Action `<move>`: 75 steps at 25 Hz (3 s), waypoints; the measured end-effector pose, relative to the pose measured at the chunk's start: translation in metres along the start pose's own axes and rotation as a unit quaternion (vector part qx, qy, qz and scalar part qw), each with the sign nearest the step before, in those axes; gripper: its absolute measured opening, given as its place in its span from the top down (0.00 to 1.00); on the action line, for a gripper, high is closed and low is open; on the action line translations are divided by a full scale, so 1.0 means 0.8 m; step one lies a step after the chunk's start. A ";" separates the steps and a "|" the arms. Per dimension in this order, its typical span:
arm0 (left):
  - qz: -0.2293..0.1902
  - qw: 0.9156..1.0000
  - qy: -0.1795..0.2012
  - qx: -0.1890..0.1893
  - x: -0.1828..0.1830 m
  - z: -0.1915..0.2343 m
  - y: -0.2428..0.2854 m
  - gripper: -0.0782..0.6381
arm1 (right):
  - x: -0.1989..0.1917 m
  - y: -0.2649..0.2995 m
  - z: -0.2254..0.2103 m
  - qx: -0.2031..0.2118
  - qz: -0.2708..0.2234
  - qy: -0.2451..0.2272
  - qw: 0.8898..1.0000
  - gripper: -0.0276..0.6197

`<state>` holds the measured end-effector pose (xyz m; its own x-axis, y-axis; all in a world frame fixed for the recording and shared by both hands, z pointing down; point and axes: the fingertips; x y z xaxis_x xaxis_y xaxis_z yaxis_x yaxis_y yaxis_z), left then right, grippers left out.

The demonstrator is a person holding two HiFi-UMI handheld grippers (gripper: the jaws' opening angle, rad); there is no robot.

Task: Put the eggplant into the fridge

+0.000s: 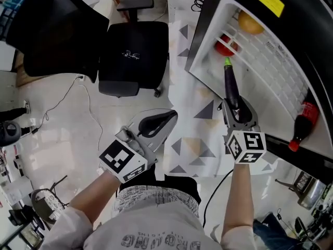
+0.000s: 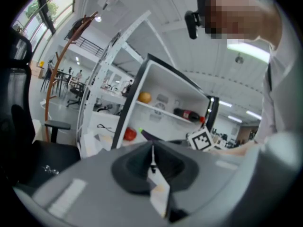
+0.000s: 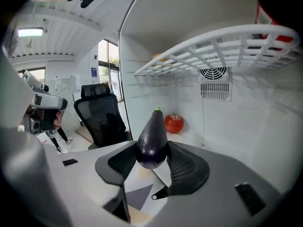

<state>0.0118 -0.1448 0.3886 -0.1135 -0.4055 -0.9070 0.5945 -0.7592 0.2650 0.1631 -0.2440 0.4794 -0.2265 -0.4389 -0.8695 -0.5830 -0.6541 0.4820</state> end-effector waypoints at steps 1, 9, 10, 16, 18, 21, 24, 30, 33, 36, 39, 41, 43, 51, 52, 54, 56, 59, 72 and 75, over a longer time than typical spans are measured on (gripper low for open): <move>0.000 1.000 0.000 0.001 -0.001 0.001 0.001 0.87 | -0.002 0.004 -0.003 0.001 0.002 -0.003 1.000 0.66; 0.004 1.000 -0.012 0.010 -0.019 0.011 0.005 0.87 | -0.019 0.032 -0.016 0.008 0.020 -0.029 0.999 0.66; 0.004 1.000 -0.014 0.012 -0.021 0.012 0.005 0.87 | -0.020 0.035 -0.017 0.008 0.022 -0.033 0.999 0.66; 0.009 1.000 -0.023 0.018 -0.034 0.017 0.010 0.87 | -0.028 0.057 -0.026 0.013 0.037 -0.054 0.998 0.66; 0.008 0.999 -0.025 0.019 -0.035 0.018 0.012 0.87 | -0.031 0.063 -0.028 0.015 0.042 -0.059 0.997 0.66; 0.009 0.999 -0.029 0.020 -0.037 0.018 0.015 0.87 | -0.036 0.071 -0.033 0.017 0.049 -0.064 0.997 0.66; 0.009 0.999 -0.032 0.020 -0.040 0.019 0.019 0.87 | -0.040 0.080 -0.037 0.018 0.055 -0.071 0.996 0.66; 0.008 0.999 -0.035 0.021 -0.042 0.021 0.022 0.87 | -0.043 0.092 -0.041 0.019 0.065 -0.082 0.994 0.66; 0.008 0.999 -0.036 0.023 -0.043 0.024 0.021 0.87 | -0.045 0.098 -0.044 0.019 0.072 -0.085 0.994 0.66; 0.009 0.999 -0.036 0.023 -0.043 0.026 0.021 0.87 | -0.047 0.104 -0.048 0.016 0.077 -0.085 0.993 0.66; 0.008 0.999 -0.038 0.025 -0.043 0.027 0.021 0.87 | -0.051 0.108 -0.052 0.014 0.085 -0.086 0.993 0.66; 0.009 0.999 -0.038 0.025 -0.042 0.028 0.022 0.87 | -0.053 0.110 -0.053 0.014 0.088 -0.086 0.992 0.66; 0.009 0.999 -0.038 0.024 -0.041 0.029 0.024 0.87 | -0.054 0.112 -0.053 0.016 0.090 -0.086 0.992 0.66; 0.014 0.999 -0.036 0.017 -0.040 0.027 0.034 0.87 | -0.055 0.119 -0.055 0.022 0.095 -0.091 0.991 0.66; 0.015 0.999 -0.036 0.016 -0.041 0.026 0.035 0.87 | -0.055 0.120 -0.056 0.022 0.095 -0.091 0.991 0.66; 0.017 0.999 -0.036 0.015 -0.042 0.026 0.036 0.87 | -0.057 0.121 -0.056 0.022 0.097 -0.092 0.991 0.66; 0.017 0.999 -0.037 0.015 -0.043 0.026 0.037 0.87 | -0.057 0.121 -0.056 0.023 0.099 -0.093 0.990 0.66; 0.018 0.999 -0.038 0.015 -0.043 0.027 0.038 0.87 | -0.058 0.124 -0.057 0.022 0.103 -0.098 0.990 0.66; 0.019 0.999 -0.036 0.013 -0.038 0.027 0.038 0.87 | -0.056 0.128 -0.059 0.011 0.112 -0.096 0.989 0.64; 0.018 0.999 -0.035 0.011 -0.036 0.026 0.039 0.87 | -0.057 0.127 -0.060 0.010 0.112 -0.092 0.989 0.63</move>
<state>0.0167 -0.1673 0.4302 -0.1481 -0.4664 -0.8721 0.5813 -0.7544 0.3048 0.1517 -0.3205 0.5732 -0.4897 -0.4507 -0.7464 -0.5172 -0.5390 0.6648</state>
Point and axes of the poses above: the fingertips, and each gripper's own axes: y forward along the fingers, z to its left, x out of its top, and after that the axes turned 3 degrees about x, right-handed
